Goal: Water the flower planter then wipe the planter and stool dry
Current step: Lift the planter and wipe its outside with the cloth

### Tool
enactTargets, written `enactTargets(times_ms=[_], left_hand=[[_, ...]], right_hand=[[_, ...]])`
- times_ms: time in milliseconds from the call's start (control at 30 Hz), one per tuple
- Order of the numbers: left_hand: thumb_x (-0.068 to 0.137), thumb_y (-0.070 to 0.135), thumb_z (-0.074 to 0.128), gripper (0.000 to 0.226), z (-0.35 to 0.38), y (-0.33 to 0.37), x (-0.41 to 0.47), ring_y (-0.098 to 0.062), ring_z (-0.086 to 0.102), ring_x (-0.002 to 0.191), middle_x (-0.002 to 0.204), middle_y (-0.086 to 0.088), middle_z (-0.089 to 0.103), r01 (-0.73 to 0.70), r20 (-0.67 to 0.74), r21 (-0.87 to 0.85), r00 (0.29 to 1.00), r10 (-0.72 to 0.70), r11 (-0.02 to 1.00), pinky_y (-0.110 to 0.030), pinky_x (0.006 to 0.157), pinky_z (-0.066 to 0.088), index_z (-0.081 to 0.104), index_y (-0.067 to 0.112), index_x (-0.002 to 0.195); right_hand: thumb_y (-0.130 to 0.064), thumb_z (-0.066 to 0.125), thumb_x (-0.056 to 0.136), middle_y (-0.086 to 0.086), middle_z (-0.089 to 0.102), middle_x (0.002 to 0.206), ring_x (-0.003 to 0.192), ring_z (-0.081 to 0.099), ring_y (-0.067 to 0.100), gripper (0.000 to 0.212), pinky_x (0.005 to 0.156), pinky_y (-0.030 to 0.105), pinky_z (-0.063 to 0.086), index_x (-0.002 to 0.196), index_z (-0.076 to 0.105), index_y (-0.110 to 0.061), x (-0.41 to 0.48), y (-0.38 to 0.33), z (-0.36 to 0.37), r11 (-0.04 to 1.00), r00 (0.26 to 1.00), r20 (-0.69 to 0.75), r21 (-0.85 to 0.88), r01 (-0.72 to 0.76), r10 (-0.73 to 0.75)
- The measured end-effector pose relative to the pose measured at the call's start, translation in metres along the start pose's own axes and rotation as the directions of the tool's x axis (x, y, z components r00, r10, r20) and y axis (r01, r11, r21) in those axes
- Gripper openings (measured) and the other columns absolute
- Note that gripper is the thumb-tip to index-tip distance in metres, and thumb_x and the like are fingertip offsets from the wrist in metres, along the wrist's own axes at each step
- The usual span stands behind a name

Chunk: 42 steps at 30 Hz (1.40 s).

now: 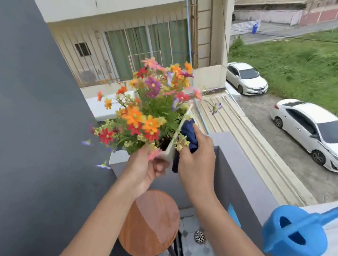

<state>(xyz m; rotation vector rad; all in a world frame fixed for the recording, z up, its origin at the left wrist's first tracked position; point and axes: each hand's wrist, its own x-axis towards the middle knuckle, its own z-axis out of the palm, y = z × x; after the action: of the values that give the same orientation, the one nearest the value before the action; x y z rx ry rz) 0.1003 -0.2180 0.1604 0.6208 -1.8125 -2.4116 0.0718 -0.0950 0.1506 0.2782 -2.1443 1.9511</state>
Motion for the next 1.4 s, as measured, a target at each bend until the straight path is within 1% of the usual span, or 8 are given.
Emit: enactTargets(times_ms=[167,333,733,833,933,1167,1267,1400], left_hand=[[0.097,0.011,0.032,0.034,-0.010,0.023,0.005,-0.011,0.042,0.037,0.071,-0.017,0.055,-0.017,0.048,-0.129,0.999,0.023,0.992,-0.020,0.038,0.030,0.053,0.007,0.070],[0.099,0.011,0.030,0.036,-0.002,0.022,0.002,-0.012,0.044,0.040,0.055,-0.007,0.054,-0.067,0.031,-0.081,0.997,0.070,0.994,-0.019,0.037,0.030,0.045,0.010,0.067],[0.101,0.012,0.028,0.032,0.008,0.019,-0.008,-0.014,0.048,0.041,0.064,-0.015,0.054,-0.069,0.054,0.039,0.996,0.067,0.997,-0.019,0.038,0.032,0.044,0.008,0.073],[0.099,0.007,0.032,0.026,0.010,0.022,-0.011,-0.019,0.049,0.044,0.062,-0.015,0.051,-0.057,0.029,0.064,0.998,0.055,0.996,-0.018,0.037,0.034,0.045,0.007,0.076],[0.092,0.004,0.034,0.024,0.002,0.028,-0.011,-0.020,0.044,0.048,0.058,-0.015,0.052,-0.023,-0.002,0.118,1.000,0.023,0.993,-0.017,0.036,0.030,0.044,0.008,0.071],[0.096,0.011,0.028,0.026,-0.042,0.047,0.001,-0.012,0.039,0.025,0.033,-0.001,0.046,0.008,-0.115,0.315,0.993,0.030,0.949,-0.009,0.033,0.023,0.038,0.012,0.072],[0.104,0.029,0.026,0.046,-0.047,0.047,-0.015,-0.007,0.035,0.021,0.036,-0.004,0.044,-0.080,-0.006,0.345,0.996,0.087,0.935,-0.012,0.028,0.029,0.041,0.005,0.068],[0.051,0.083,0.063,0.071,-0.039,0.045,-0.033,0.000,0.047,0.024,0.022,0.007,0.042,-0.101,0.014,0.368,0.995,0.103,0.924,-0.010,0.035,0.039,0.052,0.014,0.062]], right_hand=[[-0.001,0.065,0.094,0.008,0.052,0.106,0.099,0.044,-0.022,0.049,0.085,-0.006,0.027,0.141,0.054,-0.003,-0.011,0.015,0.001,0.987,0.993,0.021,-0.104,0.118,-0.117],[-0.016,0.062,0.098,0.005,0.053,0.109,0.104,0.052,0.015,0.046,0.079,0.005,0.031,0.143,0.054,-0.011,-0.004,0.034,-0.011,0.994,0.997,0.034,-0.089,-0.063,0.066],[-0.011,0.059,0.100,0.006,0.046,0.114,0.087,0.051,0.003,0.046,0.084,0.000,0.035,0.145,0.050,-0.006,0.046,0.023,-0.004,0.997,0.983,-0.171,-0.039,0.062,-0.068],[-0.016,0.057,0.101,0.007,0.047,0.116,0.087,0.055,0.008,0.047,0.093,0.022,0.046,0.147,0.049,-0.009,0.047,0.042,-0.007,0.998,0.989,-0.134,-0.021,-0.061,0.057],[-0.016,0.057,0.101,0.006,0.050,0.117,0.087,0.062,-0.001,0.041,0.076,0.004,0.044,0.142,0.054,-0.012,0.041,0.051,-0.014,0.993,0.991,-0.095,0.076,-0.088,0.095],[-0.011,0.062,0.097,-0.010,0.074,0.098,0.087,0.067,0.000,0.019,0.078,0.016,0.048,0.109,0.073,-0.020,0.055,0.033,-0.040,0.982,0.997,0.031,0.178,0.057,-0.064],[-0.022,0.065,0.095,-0.024,0.063,0.063,0.061,0.056,-0.006,0.010,0.065,0.022,0.043,0.090,0.072,-0.026,0.066,0.029,-0.039,0.981,0.995,0.095,0.193,-0.015,-0.004],[-0.028,0.061,0.088,-0.010,0.045,0.060,0.061,0.037,0.011,0.025,0.059,0.032,0.030,0.064,0.058,-0.026,0.070,0.031,-0.034,0.965,0.992,0.106,0.242,-0.098,0.074]])
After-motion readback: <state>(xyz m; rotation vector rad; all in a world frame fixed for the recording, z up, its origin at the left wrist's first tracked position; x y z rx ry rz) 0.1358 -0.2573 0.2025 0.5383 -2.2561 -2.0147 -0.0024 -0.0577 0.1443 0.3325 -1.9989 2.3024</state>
